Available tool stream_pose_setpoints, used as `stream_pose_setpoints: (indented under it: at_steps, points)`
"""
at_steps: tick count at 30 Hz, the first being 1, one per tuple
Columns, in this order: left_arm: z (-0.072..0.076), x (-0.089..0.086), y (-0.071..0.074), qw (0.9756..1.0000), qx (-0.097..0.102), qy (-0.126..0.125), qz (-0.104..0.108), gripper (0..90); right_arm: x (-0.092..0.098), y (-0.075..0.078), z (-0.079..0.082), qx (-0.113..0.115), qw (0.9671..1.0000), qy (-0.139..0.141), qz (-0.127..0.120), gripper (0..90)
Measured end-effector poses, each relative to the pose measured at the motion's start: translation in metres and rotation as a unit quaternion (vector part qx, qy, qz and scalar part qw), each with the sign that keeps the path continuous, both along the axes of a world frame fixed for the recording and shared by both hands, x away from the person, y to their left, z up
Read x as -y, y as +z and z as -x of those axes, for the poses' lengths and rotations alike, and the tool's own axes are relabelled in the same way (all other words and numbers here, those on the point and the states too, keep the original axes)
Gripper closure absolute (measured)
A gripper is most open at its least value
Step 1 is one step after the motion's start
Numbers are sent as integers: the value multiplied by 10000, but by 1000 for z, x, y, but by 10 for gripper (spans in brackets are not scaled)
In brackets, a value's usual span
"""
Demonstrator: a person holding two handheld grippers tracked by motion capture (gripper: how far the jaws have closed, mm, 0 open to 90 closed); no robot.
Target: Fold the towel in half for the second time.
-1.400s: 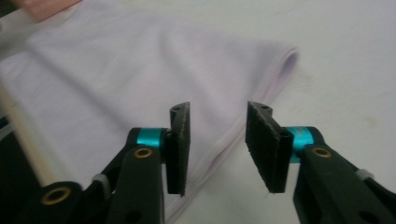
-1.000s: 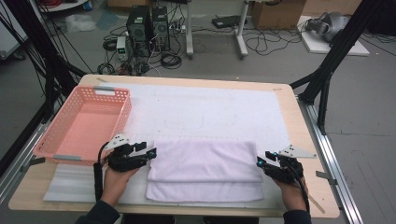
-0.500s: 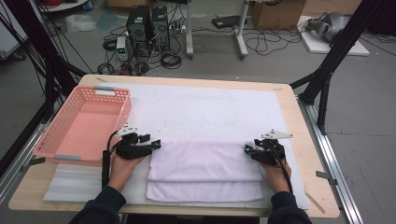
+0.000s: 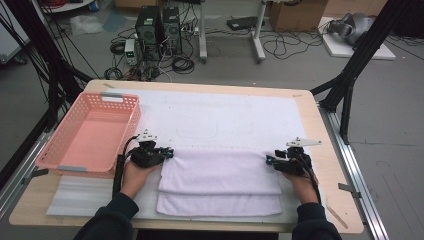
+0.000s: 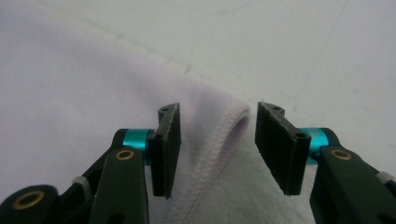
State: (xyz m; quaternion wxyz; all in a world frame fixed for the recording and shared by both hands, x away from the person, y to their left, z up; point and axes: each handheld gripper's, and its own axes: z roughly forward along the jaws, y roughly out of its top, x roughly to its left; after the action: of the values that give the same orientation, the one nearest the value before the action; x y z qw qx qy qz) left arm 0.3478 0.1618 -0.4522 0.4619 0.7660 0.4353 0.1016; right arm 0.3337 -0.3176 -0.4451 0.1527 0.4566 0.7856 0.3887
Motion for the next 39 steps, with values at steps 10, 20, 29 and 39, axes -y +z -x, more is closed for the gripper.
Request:
stream_pose_setpoints:
  at_steps: [10, 20, 29, 39]
  points:
    - [1, -5, 0, 9997, -41, 169, 194, 818, 1, -6, 0, -188, 9987, 70, -461, 790]
    - [2, -10, 10, 9979, 281, 225, 539, 819, 0, -2, 0, 151, 9996, 94, -219, 823]
    - [-31, -5, 17, 9972, 283, 393, 565, 819, -1, 2, -16, 563, 9983, -126, -102, 824]
    - [-65, -6, 25, 9954, 340, 639, 629, 819, -12, 11, -58, 609, 9974, -358, 128, 823]
